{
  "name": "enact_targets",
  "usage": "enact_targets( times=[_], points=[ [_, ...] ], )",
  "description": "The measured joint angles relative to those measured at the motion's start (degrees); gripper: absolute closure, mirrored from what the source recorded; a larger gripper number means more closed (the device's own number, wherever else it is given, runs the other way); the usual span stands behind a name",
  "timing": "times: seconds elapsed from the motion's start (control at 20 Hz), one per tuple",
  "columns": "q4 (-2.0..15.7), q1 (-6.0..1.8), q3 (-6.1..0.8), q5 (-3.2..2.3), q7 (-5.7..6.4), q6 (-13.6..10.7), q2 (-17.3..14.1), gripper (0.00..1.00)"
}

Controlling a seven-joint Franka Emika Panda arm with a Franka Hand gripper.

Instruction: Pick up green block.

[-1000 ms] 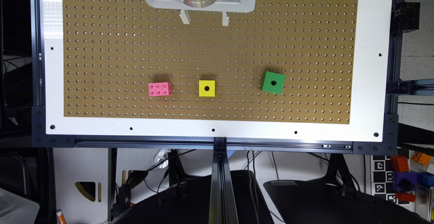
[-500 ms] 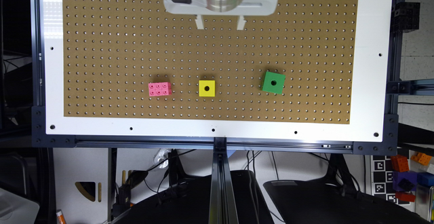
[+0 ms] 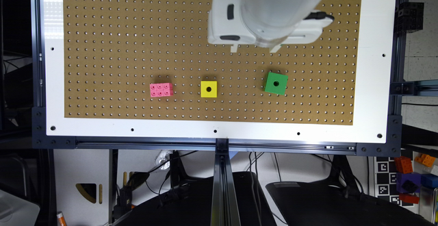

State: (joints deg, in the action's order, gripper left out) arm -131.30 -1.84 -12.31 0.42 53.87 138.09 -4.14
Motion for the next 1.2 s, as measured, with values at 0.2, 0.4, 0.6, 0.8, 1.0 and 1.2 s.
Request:
enact_targets(
  times=[0.2,0.4,0.6,0.8,1.0,1.2],
  points=[
    [3.82,0.09,-3.24,-0.21,3.28,-0.04,-2.8,0.0],
    [8.72,0.12,-6.21,-1.81,7.16,-0.15,-7.15,0.0],
    [11.87,0.22,-6.78,-2.32,7.96,-0.44,-10.04,0.0],
    [12.55,0.22,-6.78,-2.32,7.96,-0.45,-10.63,0.0],
    [12.49,0.22,-6.77,-2.33,7.96,-0.46,-10.88,0.0],
    [12.86,0.21,-6.67,-3.38,8.14,1.12,-14.22,0.0]
  ],
)
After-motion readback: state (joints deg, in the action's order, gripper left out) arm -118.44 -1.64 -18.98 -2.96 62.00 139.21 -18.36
